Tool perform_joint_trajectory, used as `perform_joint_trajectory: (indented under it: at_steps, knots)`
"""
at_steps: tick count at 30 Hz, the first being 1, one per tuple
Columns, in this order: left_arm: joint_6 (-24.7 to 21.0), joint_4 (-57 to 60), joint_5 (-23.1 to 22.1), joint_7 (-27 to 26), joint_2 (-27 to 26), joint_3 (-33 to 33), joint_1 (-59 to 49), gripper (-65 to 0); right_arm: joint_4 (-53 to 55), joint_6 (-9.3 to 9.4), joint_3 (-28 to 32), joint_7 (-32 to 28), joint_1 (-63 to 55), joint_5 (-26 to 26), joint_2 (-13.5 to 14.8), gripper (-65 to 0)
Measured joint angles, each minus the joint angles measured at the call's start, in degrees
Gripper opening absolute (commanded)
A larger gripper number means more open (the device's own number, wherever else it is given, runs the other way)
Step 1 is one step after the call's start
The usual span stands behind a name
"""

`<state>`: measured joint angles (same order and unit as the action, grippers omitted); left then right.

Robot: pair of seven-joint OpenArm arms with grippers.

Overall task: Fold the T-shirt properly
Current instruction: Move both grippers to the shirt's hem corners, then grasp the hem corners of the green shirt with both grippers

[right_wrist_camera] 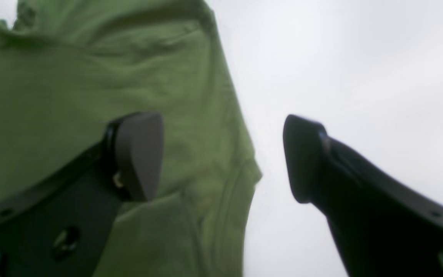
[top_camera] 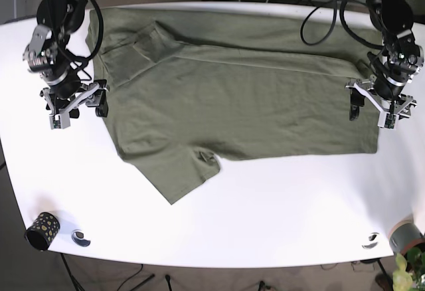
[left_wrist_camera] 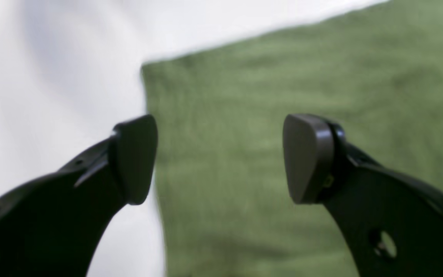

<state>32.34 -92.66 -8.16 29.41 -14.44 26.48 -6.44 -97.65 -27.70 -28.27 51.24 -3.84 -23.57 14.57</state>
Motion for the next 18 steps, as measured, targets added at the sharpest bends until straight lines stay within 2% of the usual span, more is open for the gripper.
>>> perform_joint_trajectory:
  at_steps: [6,10,16,18]
  knots:
    - [-3.61,0.98,0.15,0.15,0.55,-0.42,3.15,-16.8,10.54,-0.61,4.55,-0.39,9.51,3.87,0.96,-19.3]
    - [-4.9,2.67,0.42,0.17,1.88,-0.17,5.64,-16.8,18.64,-3.48,6.69,-1.97,15.06,7.58,1.14,-22.7]
    - [-5.16,2.89,0.17,0.2,2.25,-0.31,5.99,-17.1,33.38,-5.92,11.26,-9.75,23.8,14.25,0.85,-24.7]
    - [-5.35,2.89,0.42,0.15,2.16,-0.28,5.79,-17.1,38.73,-6.49,11.65,-13.46,26.1,15.06,0.66,-24.7]
